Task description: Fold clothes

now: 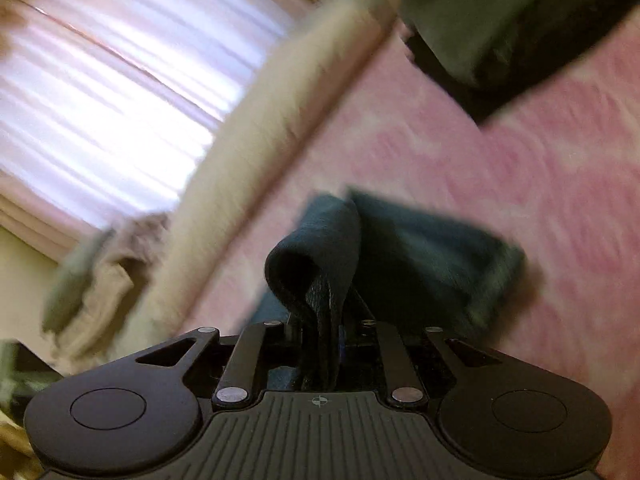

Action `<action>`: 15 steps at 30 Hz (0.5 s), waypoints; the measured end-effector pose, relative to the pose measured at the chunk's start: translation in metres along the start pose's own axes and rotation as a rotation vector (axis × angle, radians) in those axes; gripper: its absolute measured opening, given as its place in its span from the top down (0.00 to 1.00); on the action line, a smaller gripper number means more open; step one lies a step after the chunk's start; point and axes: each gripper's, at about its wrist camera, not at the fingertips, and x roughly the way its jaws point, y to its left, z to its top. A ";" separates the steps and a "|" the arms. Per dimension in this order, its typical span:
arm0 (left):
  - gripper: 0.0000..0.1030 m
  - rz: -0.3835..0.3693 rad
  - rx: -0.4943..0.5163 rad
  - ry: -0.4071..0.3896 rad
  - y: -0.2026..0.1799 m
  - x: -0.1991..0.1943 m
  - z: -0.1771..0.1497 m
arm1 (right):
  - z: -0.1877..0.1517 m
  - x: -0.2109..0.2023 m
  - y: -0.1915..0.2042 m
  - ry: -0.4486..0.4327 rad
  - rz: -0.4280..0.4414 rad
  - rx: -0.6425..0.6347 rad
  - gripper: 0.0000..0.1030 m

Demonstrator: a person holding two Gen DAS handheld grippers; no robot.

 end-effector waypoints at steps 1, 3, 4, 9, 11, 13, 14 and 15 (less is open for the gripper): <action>0.65 0.007 0.006 0.005 -0.002 0.004 0.001 | 0.004 0.000 -0.003 -0.005 0.011 0.007 0.87; 0.65 0.022 0.017 0.014 -0.004 0.011 0.002 | 0.010 0.010 -0.020 0.049 -0.024 0.051 0.86; 0.65 0.029 0.021 0.017 -0.005 0.014 0.002 | 0.011 0.015 -0.030 0.075 -0.057 0.072 0.85; 0.64 0.075 0.034 -0.014 0.001 0.012 -0.004 | 0.010 0.008 -0.047 0.064 -0.110 0.102 0.70; 0.64 0.108 0.020 -0.034 0.013 0.005 -0.012 | 0.009 0.000 -0.042 0.030 -0.142 0.092 0.51; 0.64 0.148 0.002 -0.055 0.026 -0.002 -0.022 | 0.005 -0.009 -0.036 0.002 -0.180 0.084 0.50; 0.64 0.170 -0.004 -0.066 0.033 -0.008 -0.030 | 0.003 -0.012 -0.033 0.003 -0.227 0.071 0.34; 0.63 0.186 -0.009 -0.075 0.039 -0.014 -0.036 | 0.002 -0.014 -0.029 0.002 -0.271 0.060 0.25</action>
